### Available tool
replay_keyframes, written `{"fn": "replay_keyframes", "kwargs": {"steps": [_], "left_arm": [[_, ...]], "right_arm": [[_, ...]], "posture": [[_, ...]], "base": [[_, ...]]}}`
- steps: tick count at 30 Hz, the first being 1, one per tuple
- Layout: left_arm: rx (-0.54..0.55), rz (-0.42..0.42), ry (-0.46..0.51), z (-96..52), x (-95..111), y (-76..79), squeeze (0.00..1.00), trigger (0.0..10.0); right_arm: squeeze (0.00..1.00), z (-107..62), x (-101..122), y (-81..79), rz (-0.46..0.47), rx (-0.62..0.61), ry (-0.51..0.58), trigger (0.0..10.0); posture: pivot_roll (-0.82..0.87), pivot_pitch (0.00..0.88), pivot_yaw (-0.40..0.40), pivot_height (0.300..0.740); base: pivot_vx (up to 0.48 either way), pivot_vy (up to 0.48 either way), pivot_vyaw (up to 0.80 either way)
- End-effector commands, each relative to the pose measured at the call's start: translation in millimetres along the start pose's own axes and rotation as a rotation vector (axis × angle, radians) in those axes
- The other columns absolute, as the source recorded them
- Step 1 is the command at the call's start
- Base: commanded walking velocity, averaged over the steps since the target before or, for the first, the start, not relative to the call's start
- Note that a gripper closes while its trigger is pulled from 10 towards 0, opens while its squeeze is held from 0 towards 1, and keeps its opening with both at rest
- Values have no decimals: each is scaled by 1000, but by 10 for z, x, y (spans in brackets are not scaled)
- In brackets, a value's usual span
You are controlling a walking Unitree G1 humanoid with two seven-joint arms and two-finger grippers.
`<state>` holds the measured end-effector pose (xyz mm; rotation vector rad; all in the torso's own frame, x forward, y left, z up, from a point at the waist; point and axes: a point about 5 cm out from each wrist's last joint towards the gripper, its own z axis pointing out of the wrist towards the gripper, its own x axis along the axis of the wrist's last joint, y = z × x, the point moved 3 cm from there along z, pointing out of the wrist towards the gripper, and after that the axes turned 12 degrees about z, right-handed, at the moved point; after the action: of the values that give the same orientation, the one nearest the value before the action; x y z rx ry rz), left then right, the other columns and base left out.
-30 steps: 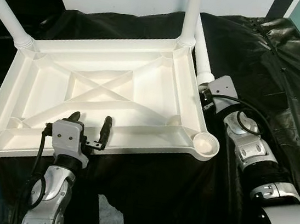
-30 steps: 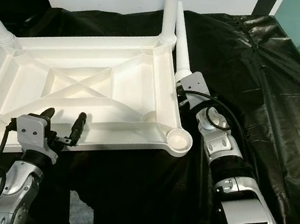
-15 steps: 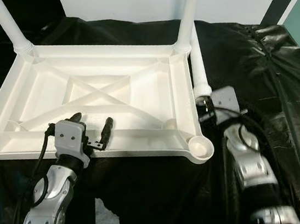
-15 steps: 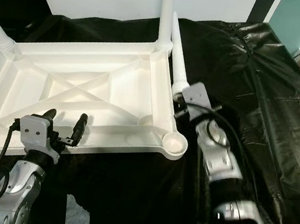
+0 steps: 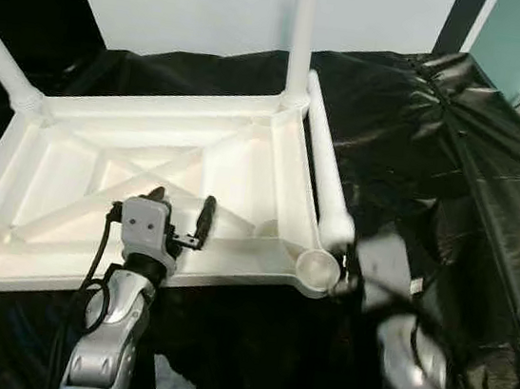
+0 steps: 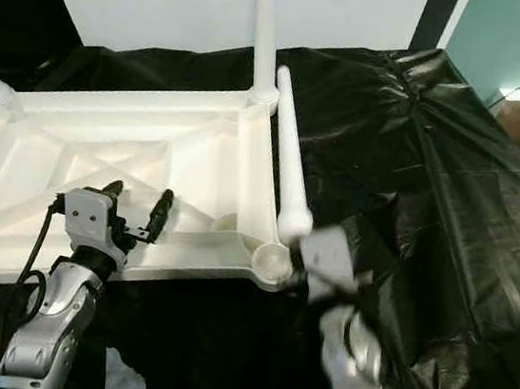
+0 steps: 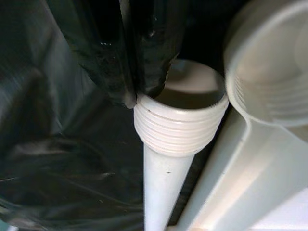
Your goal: Building children table
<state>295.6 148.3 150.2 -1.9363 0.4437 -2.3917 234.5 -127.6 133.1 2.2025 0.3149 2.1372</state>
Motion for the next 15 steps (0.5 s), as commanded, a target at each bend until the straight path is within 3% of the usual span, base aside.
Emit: {"fn": "replay_keyframes", "kwargs": {"steps": [1,2,3,4,5,6,8,9,10,15], "left_arm": [[-28,2,-10,-18,-51,35,0,10000],[-37,-2,-8,-14,-56,48,0,10000],[-43,-4,-7,-6,-60,61,0,10000],[-43,-4,-7,-6,-60,61,0,10000],[-53,-9,-6,2,-70,80,0,10000],[-63,-13,-5,20,-82,106,0,10000],[-70,-18,-3,41,-89,129,0,10000],[-75,-22,-1,60,-93,148,0,10000],[-79,-27,3,84,-97,168,0,10000],[-87,-37,12,124,-94,202,0,10000]], "right_arm": [[0,-40,-54,7,2,-10,-40,0],[0,-181,-109,113,1,-74,-59,4588],[0,-284,-137,190,-3,-120,-75,4588],[0,-284,-137,190,-3,-120,-75,4588],[0,-431,-189,258,-10,-166,-96,10000],[0,-563,-250,303,-2,-205,-121,10000],[0,-637,-287,334,8,-233,-132,10000],[212,-686,-308,361,14,-255,-137,10000],[1000,-719,-304,381,37,-273,-129,10000],[1000,-748,-280,410,59,-293,-104,10000]], "posture": [[17,117,67,740],[-6,121,66,740],[-14,121,66,740],[-14,121,66,740],[-40,123,67,740],[-59,123,66,740],[-71,121,66,740],[-80,120,65,740],[-96,116,65,740],[-108,115,62,740]], "base": [[0,0,0],[0,0,0],[0,0,0],[0,0,0],[0,0,0],[0,0,0],[0,0,0],[0,0,0],[0,0,0],[0,0,0]]}}
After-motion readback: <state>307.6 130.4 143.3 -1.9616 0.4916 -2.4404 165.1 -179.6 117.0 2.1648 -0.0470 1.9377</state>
